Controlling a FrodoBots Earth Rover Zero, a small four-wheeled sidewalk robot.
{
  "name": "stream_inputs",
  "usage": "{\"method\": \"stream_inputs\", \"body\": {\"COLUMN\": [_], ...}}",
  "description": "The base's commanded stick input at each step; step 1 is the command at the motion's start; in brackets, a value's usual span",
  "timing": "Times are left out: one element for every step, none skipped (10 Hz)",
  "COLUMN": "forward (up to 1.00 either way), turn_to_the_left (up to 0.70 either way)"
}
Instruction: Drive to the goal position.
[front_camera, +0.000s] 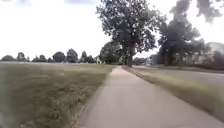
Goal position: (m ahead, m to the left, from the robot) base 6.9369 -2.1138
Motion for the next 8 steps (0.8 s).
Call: {"method": "stream_inputs", "body": {"forward": [1.00,1.00,1.00,1.00,1.00,1.00,1.00,1.00], "turn_to_the_left": [0.00,0.00,0.00,0.00,0.00,-0.02,-0.05,-0.08]}}
